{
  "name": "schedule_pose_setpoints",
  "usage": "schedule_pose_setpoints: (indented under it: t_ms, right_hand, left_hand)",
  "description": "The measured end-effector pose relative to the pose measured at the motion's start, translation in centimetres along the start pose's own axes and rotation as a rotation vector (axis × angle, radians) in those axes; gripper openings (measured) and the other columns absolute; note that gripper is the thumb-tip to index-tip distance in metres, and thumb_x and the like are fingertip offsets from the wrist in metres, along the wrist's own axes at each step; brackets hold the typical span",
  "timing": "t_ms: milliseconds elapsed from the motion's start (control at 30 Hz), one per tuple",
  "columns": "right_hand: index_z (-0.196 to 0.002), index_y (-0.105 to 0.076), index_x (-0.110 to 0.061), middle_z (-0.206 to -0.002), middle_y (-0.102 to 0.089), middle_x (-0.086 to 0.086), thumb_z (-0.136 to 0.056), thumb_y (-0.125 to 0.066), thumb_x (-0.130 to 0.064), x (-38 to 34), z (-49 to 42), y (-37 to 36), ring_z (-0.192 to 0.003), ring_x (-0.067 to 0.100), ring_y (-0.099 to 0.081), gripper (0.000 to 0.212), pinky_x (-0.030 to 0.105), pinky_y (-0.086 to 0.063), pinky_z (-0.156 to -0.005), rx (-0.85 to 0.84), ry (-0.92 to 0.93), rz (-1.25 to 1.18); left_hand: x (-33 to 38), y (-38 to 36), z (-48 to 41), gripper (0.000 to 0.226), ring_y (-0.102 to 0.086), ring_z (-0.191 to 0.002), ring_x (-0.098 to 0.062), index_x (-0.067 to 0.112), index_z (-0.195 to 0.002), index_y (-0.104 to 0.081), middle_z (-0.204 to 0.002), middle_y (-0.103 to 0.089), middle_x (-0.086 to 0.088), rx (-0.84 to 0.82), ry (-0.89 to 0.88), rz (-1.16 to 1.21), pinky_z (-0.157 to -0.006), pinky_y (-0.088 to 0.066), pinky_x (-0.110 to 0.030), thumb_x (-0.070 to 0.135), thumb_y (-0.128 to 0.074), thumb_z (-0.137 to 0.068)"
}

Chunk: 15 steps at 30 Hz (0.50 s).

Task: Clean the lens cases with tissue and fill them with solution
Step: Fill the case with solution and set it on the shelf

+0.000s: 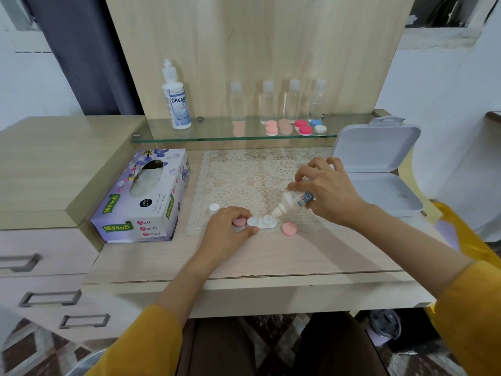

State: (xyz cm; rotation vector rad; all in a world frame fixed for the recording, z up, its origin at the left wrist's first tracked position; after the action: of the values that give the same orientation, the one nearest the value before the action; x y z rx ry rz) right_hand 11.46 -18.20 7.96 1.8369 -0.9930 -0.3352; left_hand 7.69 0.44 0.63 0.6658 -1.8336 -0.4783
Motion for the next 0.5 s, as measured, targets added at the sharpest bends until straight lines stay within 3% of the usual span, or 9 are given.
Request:
schedule_pose_setpoints:
  t_ms: [133,233,400,500]
  right_hand:
    - [-0.106,-0.069,-0.021,-0.1,-0.064,0.002,-0.064,-0.079,-0.013,0.3,0.3,-0.2,-0.097,0.031,-0.053,0.044,0.046,-0.031,-0.086,-0.119,-0.056,0.016]
    - [-0.122,-0.059,-0.025,-0.115,-0.058,-0.004,-0.075,-0.072,-0.027,1.0,1.2,-0.6,-0.109,0.023,-0.045,0.049,0.037,-0.023,-0.092,-0.22,-0.174,-0.064]
    - [-0.116,-0.061,-0.018,-0.099,-0.061,-0.003,-0.068,-0.079,-0.024,2.1,3.1,-1.2,-0.092,0.018,-0.055,0.051,0.029,-0.039,-0.08,-0.083,-0.517,-0.537]
    - [-0.108,-0.062,-0.011,-0.091,-0.063,-0.004,-0.066,-0.081,-0.017,2.3,4.4,-1.8,-0.085,0.013,-0.059,0.046,0.015,-0.045,-0.071,0.035,-0.683,-0.784]
  left_hand:
    - [0.0,0.0,0.0,0.023,-0.057,-0.09,-0.011,0.012,-0.094,-0.068,-0.098,-0.062,0.009,-0.004,0.005,0.001,-0.081,-0.043,-0.018,0.018,-0.075,-0.073]
    - [0.0,0.0,0.0,0.022,-0.057,-0.089,-0.01,0.013,-0.094,-0.067,-0.099,-0.064,0.006,-0.005,0.006,0.007,-0.079,-0.041,-0.014,0.018,-0.075,-0.073]
    - [0.0,0.0,0.2,0.032,-0.055,-0.097,-0.009,0.014,-0.103,-0.067,-0.104,-0.063,0.008,0.004,-0.024,0.004,-0.083,-0.038,-0.007,0.023,-0.075,-0.074]
    - [0.8,0.4,0.3,0.03,-0.053,-0.1,-0.011,0.011,-0.097,-0.069,-0.103,-0.065,0.001,0.099,-0.143,-0.093,-0.089,-0.034,-0.008,0.034,-0.067,-0.078]
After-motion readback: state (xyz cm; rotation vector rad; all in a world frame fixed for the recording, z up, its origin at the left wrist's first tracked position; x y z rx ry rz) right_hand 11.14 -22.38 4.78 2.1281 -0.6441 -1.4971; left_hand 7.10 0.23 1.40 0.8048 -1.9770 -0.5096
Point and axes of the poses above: each hand's wrist, its own z-axis away from the middle knuckle, its own y-axis out of the back of the hand, x = y × z, the point moved 5 cm from there along -z, towards the middle knuckle
